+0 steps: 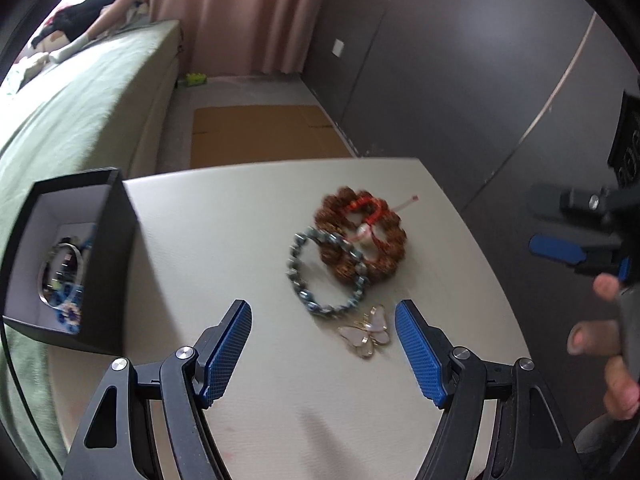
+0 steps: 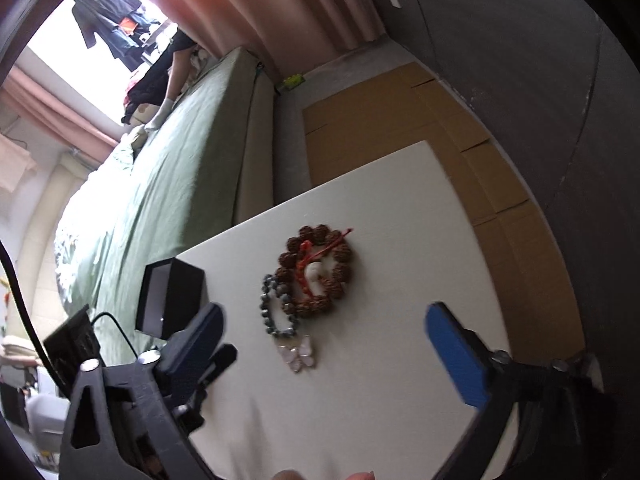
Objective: Organize jewelry
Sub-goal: 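Move both open grippers back over the remaining jewelry on the table, then grasp the butterfly pendant with the left gripper while the right grasps the grey bead bracelet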
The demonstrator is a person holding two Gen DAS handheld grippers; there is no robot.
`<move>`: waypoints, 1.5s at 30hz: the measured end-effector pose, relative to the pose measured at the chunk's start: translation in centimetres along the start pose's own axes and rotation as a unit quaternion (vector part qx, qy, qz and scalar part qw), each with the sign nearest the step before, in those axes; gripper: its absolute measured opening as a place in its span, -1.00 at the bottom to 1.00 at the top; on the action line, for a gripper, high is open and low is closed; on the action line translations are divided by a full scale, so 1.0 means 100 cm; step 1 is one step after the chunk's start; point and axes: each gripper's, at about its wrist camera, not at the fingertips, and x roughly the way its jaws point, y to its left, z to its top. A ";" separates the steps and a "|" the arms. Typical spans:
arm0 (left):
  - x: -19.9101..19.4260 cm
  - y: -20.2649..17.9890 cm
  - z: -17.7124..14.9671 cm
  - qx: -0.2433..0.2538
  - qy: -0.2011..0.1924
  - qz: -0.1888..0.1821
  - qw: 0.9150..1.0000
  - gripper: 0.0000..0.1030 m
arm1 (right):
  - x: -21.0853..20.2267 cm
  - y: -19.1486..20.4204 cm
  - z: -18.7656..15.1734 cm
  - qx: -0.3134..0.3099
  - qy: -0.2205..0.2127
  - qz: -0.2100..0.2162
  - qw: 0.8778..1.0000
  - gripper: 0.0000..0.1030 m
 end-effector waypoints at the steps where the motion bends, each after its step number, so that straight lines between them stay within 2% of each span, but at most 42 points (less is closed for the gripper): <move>1: 0.004 -0.005 -0.001 0.004 0.003 0.003 1.000 0.46 | -0.002 -0.004 0.001 0.004 -0.001 -0.002 1.000 1.00; 10: 0.031 -0.033 -0.009 0.021 0.019 0.033 0.999 0.46 | -0.018 -0.038 0.006 0.038 -0.009 -0.016 0.999 1.00; 16: 0.047 -0.045 -0.011 0.027 0.014 0.080 0.996 0.45 | -0.027 -0.053 0.008 0.062 -0.016 -0.019 0.998 1.00; 22: 0.060 -0.057 -0.016 0.051 0.020 0.114 0.992 0.19 | -0.028 -0.057 0.010 0.069 -0.017 -0.018 0.997 1.00; 23: 0.060 -0.057 -0.017 0.055 0.020 0.114 0.992 0.15 | -0.028 -0.057 0.010 0.068 -0.016 -0.020 0.997 1.00; 25: 0.058 -0.053 -0.016 0.055 0.015 0.116 0.992 -0.20 | -0.027 -0.056 0.009 0.068 -0.015 -0.024 0.997 1.00; 30: 0.046 -0.029 -0.013 0.021 0.018 0.077 0.997 -0.20 | -0.023 -0.048 0.008 0.060 -0.010 -0.021 0.998 1.00; 35: 0.021 -0.011 -0.004 0.005 -0.009 0.064 0.998 -0.21 | -0.010 -0.038 0.007 0.059 0.007 -0.006 0.998 0.98; 37: 0.011 -0.004 0.000 -0.004 -0.019 0.064 0.998 -0.20 | -0.002 -0.032 0.006 0.059 0.014 0.000 0.998 0.89; 39: 0.001 0.008 0.004 -0.016 -0.031 0.065 0.997 -0.20 | 0.005 -0.025 0.005 0.055 0.023 0.004 0.998 0.59; 45: -0.027 0.046 0.013 -0.055 -0.055 0.066 0.995 -0.21 | 0.035 0.004 0.000 0.032 0.052 0.010 0.998 0.11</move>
